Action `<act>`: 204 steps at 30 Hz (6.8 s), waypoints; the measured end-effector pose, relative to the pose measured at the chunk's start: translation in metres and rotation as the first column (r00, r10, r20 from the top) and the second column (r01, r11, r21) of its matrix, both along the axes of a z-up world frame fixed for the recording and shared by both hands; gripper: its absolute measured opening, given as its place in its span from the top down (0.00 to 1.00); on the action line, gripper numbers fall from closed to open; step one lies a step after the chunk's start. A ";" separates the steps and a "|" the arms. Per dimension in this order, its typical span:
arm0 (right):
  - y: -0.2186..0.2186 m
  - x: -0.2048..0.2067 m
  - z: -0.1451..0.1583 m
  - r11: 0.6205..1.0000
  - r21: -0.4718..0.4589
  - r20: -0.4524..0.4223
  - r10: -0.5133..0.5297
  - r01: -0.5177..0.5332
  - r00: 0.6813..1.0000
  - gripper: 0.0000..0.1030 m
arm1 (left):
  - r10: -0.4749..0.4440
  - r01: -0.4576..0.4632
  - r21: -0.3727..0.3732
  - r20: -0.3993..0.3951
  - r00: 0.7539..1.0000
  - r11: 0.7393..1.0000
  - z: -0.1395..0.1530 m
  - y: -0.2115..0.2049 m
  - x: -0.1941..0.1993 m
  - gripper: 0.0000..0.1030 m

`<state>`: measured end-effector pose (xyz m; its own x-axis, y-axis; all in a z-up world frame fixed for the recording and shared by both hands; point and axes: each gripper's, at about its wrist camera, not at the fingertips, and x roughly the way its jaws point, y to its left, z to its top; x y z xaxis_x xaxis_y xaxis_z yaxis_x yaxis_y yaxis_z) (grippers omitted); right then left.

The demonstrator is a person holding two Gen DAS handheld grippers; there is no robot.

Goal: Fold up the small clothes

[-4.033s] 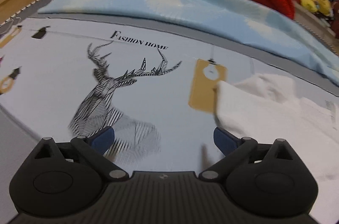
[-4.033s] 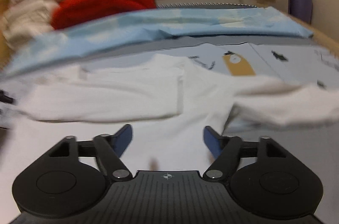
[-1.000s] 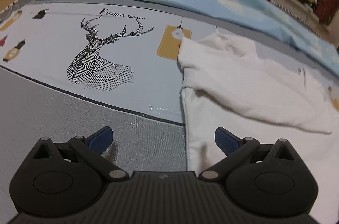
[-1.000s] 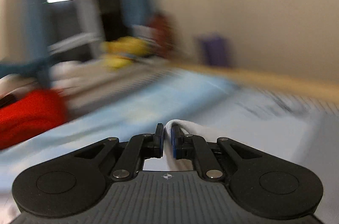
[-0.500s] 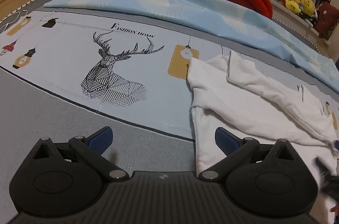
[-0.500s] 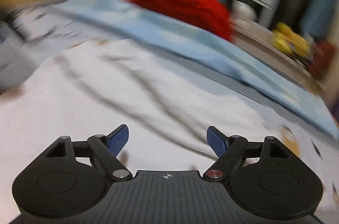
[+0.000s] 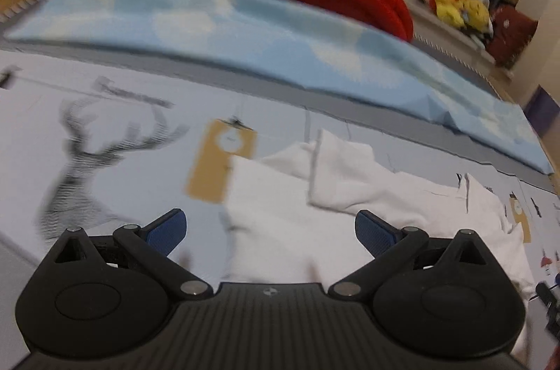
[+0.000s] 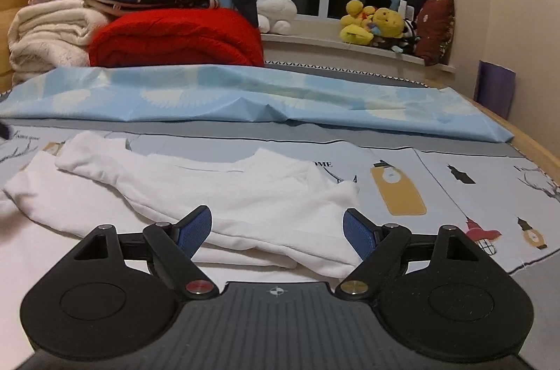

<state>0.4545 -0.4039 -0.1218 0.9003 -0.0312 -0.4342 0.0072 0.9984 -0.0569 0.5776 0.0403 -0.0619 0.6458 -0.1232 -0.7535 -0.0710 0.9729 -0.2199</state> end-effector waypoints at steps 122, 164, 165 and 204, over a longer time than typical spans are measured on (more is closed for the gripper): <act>0.030 -0.264 0.017 0.992 0.095 -0.149 0.094 -0.081 0.984 0.11 | -0.192 0.194 0.160 -0.028 0.981 0.968 -0.030 0.003 -0.343 0.08; -0.061 -0.268 -0.030 0.885 0.396 -0.416 -0.064 0.244 0.907 0.95 | -0.309 0.310 -0.020 -0.153 0.938 0.951 -0.040 0.017 -0.348 0.90; -0.059 -0.279 -0.023 0.879 0.416 -0.396 -0.056 0.233 0.917 0.95 | -0.314 0.313 -0.030 -0.141 0.939 0.949 -0.034 0.020 -0.358 0.90; -0.095 -0.027 -0.011 0.813 0.501 -0.256 -0.189 0.297 0.948 0.51 | -0.056 0.047 -0.189 -0.040 0.998 0.981 -0.014 0.062 -0.108 0.15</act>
